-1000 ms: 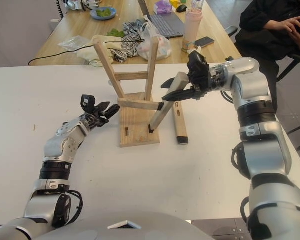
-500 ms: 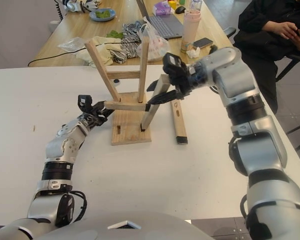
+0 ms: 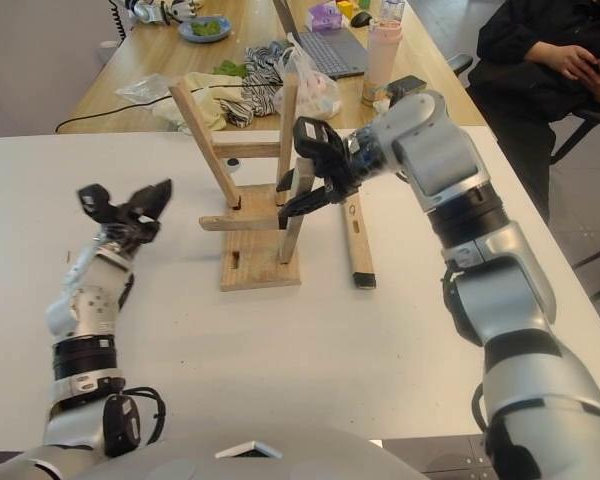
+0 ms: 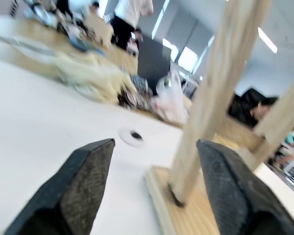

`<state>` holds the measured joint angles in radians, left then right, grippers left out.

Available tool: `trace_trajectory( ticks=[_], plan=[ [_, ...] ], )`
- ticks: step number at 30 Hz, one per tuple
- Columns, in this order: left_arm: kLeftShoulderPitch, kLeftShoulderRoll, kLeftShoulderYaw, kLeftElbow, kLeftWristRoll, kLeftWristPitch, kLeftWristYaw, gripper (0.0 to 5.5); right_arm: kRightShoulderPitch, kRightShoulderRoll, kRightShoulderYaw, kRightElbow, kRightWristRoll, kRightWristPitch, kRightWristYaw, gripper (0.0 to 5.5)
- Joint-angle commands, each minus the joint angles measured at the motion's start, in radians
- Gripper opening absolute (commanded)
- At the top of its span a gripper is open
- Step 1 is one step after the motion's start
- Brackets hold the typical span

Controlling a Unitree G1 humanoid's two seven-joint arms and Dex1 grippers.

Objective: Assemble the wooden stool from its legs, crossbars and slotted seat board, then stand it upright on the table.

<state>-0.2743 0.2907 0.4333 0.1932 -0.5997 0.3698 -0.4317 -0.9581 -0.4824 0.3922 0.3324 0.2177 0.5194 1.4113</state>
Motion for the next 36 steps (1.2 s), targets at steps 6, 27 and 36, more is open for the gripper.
trace_trajectory(
  ticks=[6, 27, 36],
  plan=[
    [-0.090, 0.045, -0.029, 0.096, 0.030, 0.001, 0.008, 3.05, 0.136, 0.043, -0.032, -0.015, 0.015, 0.028, -0.112, 3.41],
    [-0.312, 0.183, -0.091, 0.259, 0.086, 0.040, -0.087, 3.05, 0.389, -0.272, -0.287, -0.253, 0.244, 0.091, 0.087, 3.41],
    [-0.233, 0.105, -0.001, 0.267, 0.106, -0.060, 0.093, 3.05, 0.440, -0.052, -0.393, -0.082, 0.103, 0.110, -0.515, 4.41]
  ],
)
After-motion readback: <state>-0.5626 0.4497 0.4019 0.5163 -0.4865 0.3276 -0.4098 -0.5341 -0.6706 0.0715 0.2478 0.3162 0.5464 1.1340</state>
